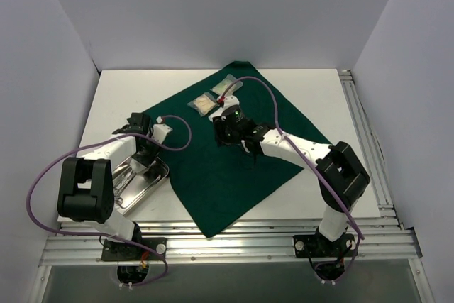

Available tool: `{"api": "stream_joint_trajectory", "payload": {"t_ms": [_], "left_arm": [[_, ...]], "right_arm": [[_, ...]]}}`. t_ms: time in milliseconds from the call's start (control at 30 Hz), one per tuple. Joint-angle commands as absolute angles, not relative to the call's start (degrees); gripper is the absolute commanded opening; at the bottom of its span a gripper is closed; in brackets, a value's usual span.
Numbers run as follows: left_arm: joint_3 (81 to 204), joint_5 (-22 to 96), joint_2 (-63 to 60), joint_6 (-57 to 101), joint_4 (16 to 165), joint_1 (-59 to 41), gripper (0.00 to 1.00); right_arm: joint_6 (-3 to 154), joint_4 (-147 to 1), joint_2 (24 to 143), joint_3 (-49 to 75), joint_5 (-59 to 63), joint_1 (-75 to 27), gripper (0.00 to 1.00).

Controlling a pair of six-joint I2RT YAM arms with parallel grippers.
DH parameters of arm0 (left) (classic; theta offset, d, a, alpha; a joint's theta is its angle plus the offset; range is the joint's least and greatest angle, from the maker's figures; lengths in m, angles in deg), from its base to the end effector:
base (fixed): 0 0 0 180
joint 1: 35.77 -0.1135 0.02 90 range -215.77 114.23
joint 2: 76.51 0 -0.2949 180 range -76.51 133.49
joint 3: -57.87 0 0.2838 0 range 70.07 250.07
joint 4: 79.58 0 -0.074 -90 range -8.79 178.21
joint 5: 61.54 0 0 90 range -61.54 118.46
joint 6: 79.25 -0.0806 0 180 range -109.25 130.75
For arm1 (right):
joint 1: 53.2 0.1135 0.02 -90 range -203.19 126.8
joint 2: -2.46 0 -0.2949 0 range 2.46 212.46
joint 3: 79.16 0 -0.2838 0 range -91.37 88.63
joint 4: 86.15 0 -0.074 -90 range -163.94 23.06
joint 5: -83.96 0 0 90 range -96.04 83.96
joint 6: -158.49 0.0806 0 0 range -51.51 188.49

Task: Prepare the surgical pack

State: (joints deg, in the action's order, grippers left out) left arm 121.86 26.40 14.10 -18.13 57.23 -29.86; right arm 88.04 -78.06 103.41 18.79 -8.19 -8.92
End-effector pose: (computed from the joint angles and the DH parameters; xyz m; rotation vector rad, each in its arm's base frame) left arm 0.3287 -0.0311 0.1362 0.8284 2.6742 0.1486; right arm 0.3474 0.3345 0.2410 -0.4273 2.0622 0.6488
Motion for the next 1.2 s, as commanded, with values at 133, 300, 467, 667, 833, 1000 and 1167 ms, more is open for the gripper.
{"api": "stream_joint_trajectory", "payload": {"t_ms": [133,300,467,667,833,1000,1167], "left_arm": [[124.7,25.7,16.1,-11.7,61.2,-29.9,0.47],[125.0,27.1,13.6,-11.5,59.0,-29.8,0.47],[125.9,28.2,9.4,-12.6,54.8,-29.8,0.51],[128.2,29.9,5.6,-13.4,48.3,-29.9,0.53],[129.2,30.0,3.7,-13.7,43.7,-29.8,0.53],[130.3,29.0,1.0,-13.5,41.6,-30.1,0.53],[131.2,29.1,-0.2,-12.4,40.4,-30.1,0.54]], "right_arm": [[89.0,-79.6,99.3,19.7,-8.2,-10.2,0.39],[89.7,-80.0,99.1,20.3,-7.1,-12.1,0.39],[89.4,-80.9,100.4,19.6,-2.3,-17.9,0.39],[87.0,-82.2,109.0,10.7,3.1,-24.1,0.39],[85.9,-79.7,118.7,2.9,7.3,-27.3,0.38],[82.8,-75.9,126.0,-3.8,11.5,-28.0,0.36],[82.6,-77.7,126.2,-0.5,14.0,-28.0,0.35]]}}
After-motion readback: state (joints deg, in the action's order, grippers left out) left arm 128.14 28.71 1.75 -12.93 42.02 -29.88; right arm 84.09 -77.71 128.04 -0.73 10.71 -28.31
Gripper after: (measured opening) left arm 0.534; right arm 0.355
